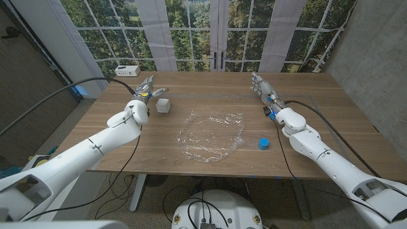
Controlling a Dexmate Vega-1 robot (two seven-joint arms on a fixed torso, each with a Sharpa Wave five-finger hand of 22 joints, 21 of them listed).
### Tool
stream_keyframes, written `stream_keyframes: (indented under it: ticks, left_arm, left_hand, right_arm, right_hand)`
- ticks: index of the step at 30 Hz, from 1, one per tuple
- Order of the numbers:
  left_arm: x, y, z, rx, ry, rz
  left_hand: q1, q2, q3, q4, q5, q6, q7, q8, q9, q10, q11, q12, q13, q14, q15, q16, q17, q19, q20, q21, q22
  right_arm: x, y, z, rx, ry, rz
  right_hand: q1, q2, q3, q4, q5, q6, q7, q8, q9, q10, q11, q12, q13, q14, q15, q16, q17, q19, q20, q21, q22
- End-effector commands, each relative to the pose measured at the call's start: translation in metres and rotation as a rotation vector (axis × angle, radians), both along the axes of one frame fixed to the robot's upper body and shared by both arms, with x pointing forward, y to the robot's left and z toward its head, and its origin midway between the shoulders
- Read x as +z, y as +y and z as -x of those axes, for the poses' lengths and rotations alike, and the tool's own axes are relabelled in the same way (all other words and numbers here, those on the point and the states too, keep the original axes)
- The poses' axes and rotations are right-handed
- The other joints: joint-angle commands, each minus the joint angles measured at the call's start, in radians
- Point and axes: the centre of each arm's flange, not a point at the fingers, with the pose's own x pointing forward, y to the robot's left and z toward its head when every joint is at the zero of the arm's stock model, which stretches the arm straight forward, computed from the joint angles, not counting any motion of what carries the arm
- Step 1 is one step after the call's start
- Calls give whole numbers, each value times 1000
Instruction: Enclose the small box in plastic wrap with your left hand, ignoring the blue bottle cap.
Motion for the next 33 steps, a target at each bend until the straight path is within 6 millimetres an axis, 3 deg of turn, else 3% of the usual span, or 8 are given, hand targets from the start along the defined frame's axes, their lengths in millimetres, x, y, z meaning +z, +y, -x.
stream_keyframes:
  ticks: [1,14,17,21,29,33]
  left_arm:
    - [-12,-5,-6,60,67,-39]
    - [-9,-4,-16,105,190,-139]
    - [-9,-6,-19,105,193,-153]
    - [-10,-9,-24,94,204,-153]
    - [-16,-12,-32,87,225,-168]
    - [-17,-16,-34,89,226,-192]
  left_hand:
    - [6,-22,-8,-3,11,-73,11,1,3,-41,11,10,4,19,-1,2,3,20,4,13,4]
    - [61,-27,-4,-10,24,-99,9,1,5,-51,20,13,10,29,5,-7,3,57,-7,23,3]
    - [87,-35,-8,-7,29,-91,15,7,6,-44,21,20,13,63,-5,-1,5,89,-27,35,5]
    - [108,-38,-10,-6,34,-68,21,16,7,-15,22,34,15,93,-15,5,5,107,-28,43,7]
    - [174,19,12,-2,27,-35,39,27,10,12,20,49,20,142,-24,13,7,134,-25,55,10]
    - [204,28,5,-1,12,-1,38,35,11,58,9,68,23,236,-48,39,8,166,-31,70,13]
  right_arm:
    - [-5,1,2,8,16,1]
    - [-3,10,3,22,4,27]
    - [-3,11,3,21,3,21]
    - [-6,10,3,26,9,19]
    - [-4,10,6,13,7,16]
    - [-4,11,6,13,4,15]
  right_hand:
    - [11,-4,1,-4,-1,12,-4,7,3,7,0,7,3,4,5,6,4,-3,4,-2,4]
    - [9,-3,0,-5,-2,18,-4,9,3,13,4,8,3,5,6,6,5,-5,6,-3,4]
    - [9,-3,-1,-5,-3,23,-1,11,3,16,5,9,3,4,7,6,6,-9,8,-4,5]
    - [9,-4,-1,-6,-3,24,-1,11,3,18,6,10,3,5,7,6,6,-10,8,-4,5]
    - [9,-6,-2,-8,-4,29,-1,12,2,22,6,11,3,5,8,5,6,-10,8,-4,5]
    - [8,-6,-3,-8,-4,30,-1,12,2,23,6,11,3,5,8,5,6,-11,9,-4,5]
